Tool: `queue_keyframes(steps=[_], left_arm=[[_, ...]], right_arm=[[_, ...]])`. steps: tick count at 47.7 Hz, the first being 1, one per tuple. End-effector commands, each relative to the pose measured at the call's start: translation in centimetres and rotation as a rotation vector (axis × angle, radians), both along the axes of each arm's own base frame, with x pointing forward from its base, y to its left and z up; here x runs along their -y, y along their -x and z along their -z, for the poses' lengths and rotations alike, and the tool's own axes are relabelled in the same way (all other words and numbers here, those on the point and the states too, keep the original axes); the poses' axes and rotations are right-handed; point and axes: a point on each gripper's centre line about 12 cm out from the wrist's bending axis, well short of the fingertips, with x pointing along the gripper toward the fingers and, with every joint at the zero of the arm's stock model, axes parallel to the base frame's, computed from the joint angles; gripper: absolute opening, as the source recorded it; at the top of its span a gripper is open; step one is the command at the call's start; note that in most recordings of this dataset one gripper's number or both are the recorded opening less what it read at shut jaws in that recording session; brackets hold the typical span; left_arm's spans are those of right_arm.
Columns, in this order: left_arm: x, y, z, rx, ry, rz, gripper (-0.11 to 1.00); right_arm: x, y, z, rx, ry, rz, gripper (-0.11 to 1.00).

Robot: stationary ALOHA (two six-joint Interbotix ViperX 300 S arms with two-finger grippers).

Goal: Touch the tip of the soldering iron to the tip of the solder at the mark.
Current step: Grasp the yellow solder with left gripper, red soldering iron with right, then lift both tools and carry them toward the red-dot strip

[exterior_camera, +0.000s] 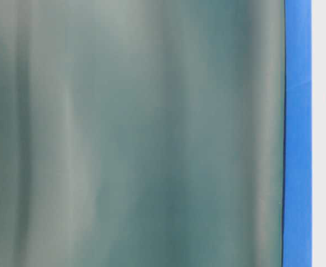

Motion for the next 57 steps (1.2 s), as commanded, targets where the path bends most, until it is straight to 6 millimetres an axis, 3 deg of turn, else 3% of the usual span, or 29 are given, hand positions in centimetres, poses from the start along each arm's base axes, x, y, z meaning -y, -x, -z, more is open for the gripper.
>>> queue_keyframes(steps=[1, 13, 31, 33, 38, 47, 50, 57], left_arm=[[0.5, -0.7, 0.8, 0.013, 0.011, 0.001, 0.78], [1.6, -3.1, 4.7, -0.081, -0.033, -0.01, 0.77], [1.1, -3.4, 6.3, -0.156, -0.031, -0.048, 0.73], [1.0, -3.4, 6.5, -0.167, -0.037, -0.05, 0.69], [1.1, -3.4, 6.8, -0.191, -0.05, -0.048, 0.47], [1.1, -3.4, 6.9, -0.214, -0.063, -0.047, 0.03], [1.1, -3.4, 6.9, -0.213, -0.062, -0.047, 0.01], [1.2, -3.6, 6.8, -0.21, -0.061, -0.047, 0.01]], right_arm=[[-0.6, -0.4, 0.7, 0.009, -0.016, 0.005, 0.89], [-0.8, -1.3, 3.6, -0.063, -0.002, 0.051, 0.87], [-1.0, -2.1, 5.5, -0.058, 0.014, 0.058, 0.77], [-0.9, -2.1, 5.7, -0.061, 0.018, 0.059, 0.74], [-0.9, -2.2, 6.2, -0.062, 0.037, 0.054, 0.62], [-0.4, -2.5, 6.7, -0.069, 0.053, 0.066, 0.13], [-0.3, -2.5, 6.7, -0.069, 0.054, 0.069, 0.06], [-0.4, -2.6, 6.7, -0.067, 0.054, 0.066, 0.06]])
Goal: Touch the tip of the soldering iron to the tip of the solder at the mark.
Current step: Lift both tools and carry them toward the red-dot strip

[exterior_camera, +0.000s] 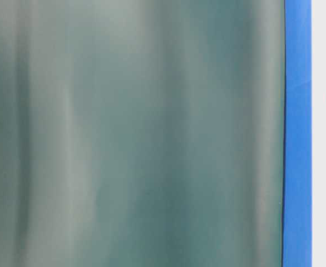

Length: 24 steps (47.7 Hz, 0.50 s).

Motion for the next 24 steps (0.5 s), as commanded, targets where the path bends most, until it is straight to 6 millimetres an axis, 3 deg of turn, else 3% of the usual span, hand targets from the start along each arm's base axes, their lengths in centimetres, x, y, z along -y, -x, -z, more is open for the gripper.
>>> queue_keyframes(steps=[1, 8, 12, 24], left_arm=[[0.3, -0.4, -0.5, 0.018, 0.009, 0.005, 0.01], [0.6, -0.9, -1.6, 0.041, 0.032, -0.002, 0.01], [0.8, -1.4, -3.2, 0.052, 0.051, -0.009, 0.01], [0.9, -2.2, -8.9, 0.001, 0.036, -0.021, 0.01]], right_arm=[[-0.1, -0.4, -0.4, 0.018, -0.005, -0.001, 0.06], [-0.3, -0.7, -1.1, 0.029, -0.018, 0.0, 0.06], [-0.3, -0.8, -2.2, 0.03, -0.028, 0.003, 0.06], [0.4, -1.5, -8.3, 0.001, -0.057, 0.02, 0.06]])
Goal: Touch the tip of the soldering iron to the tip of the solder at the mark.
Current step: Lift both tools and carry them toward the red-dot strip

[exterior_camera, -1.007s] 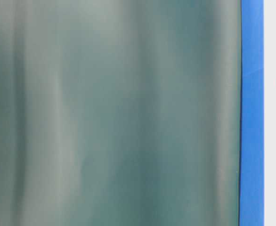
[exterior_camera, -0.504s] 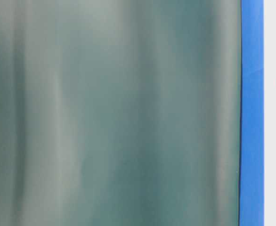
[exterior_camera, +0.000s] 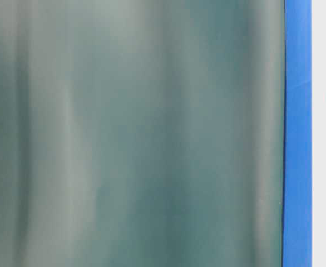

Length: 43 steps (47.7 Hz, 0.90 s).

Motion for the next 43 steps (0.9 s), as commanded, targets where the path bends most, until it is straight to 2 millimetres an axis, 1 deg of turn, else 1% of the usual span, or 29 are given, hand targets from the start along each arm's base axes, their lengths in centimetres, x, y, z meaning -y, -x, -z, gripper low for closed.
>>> queue_keyframes(steps=[1, 5, 11, 17, 18, 19, 26, 29, 31, 35, 43], left_arm=[[0.0, -0.6, -3.4, 0.018, 0.008, -0.006, 0.01], [-0.8, -0.9, -5.7, 0.0, 0.001, -0.034, 0.01], [-2.5, -1.2, -8.0, -0.016, -0.005, -0.088, 0.01], [-5.5, -1.7, -9.5, -0.03, -0.008, -0.185, 0.01], [-6.0, -1.8, -9.7, -0.03, -0.009, -0.201, 0.01], [-6.8, -1.9, -9.9, -0.034, -0.01, -0.228, 0.01], [-10.8, -2.8, -10.6, -0.056, -0.019, -0.361, 0.01], [-12.7, -3.1, -10.4, -0.089, -0.025, -0.424, 0.01], [-13.6, -3.2, -10.3, -0.108, -0.032, -0.45, 0.01], [-14.9, -3.5, -10.1, -0.151, -0.049, -0.483, 0.01], [-16.6, -4.5, -9.8, -0.202, -0.067, -0.525, 0.01]], right_arm=[[0.3, -0.5, -3.1, 0.009, -0.015, 0.004, 0.06], [1.1, -0.4, -5.6, -0.01, -0.008, 0.014, 0.06], [2.8, -0.2, -8.8, -0.02, 0.015, 0.033, 0.06], [4.6, 0.0, -11.0, -0.027, 0.046, 0.073, 0.06], [5.2, -0.1, -11.3, -0.036, 0.058, 0.087, 0.06], [5.6, -0.1, -11.5, -0.039, 0.065, 0.097, 0.06], [8.6, -0.5, -12.1, -0.082, 0.108, 0.188, 0.06], [10.1, -0.8, -12.0, -0.114, 0.12, 0.234, 0.06], [10.9, -1.0, -11.7, -0.133, 0.127, 0.26, 0.06], [12.4, -1.6, -11.2, -0.175, 0.139, 0.305, 0.06], [14.5, -3.0, -10.3, -0.248, 0.17, 0.348, 0.06]])
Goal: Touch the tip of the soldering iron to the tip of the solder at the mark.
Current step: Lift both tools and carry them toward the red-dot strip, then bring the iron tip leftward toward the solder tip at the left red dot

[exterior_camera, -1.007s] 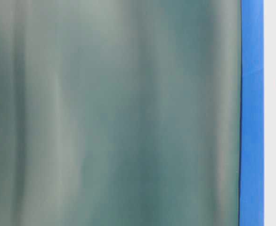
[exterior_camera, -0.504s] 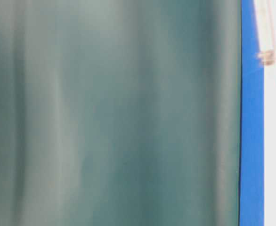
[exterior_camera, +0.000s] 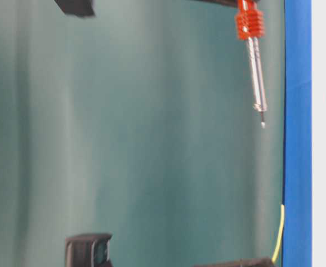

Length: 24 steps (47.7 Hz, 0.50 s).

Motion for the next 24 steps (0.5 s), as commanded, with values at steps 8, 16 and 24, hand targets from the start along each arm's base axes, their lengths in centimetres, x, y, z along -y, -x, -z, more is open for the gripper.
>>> queue_keyframes(steps=[8, 16, 24], left_arm=[[-2.2, -1.6, 0.5, -0.035, -0.006, -0.054, 0.01], [-2.7, -1.9, 1.5, -0.062, -0.001, -0.07, 0.01], [-2.7, -1.9, 1.4, -0.061, 0.003, -0.075, 0.01]], right_arm=[[1.9, -2.4, 0.1, -0.038, 0.039, 0.024, 0.06], [2.3, -3.1, 0.6, -0.056, 0.041, 0.028, 0.06], [2.3, -3.3, 0.5, -0.051, 0.043, 0.026, 0.06]])
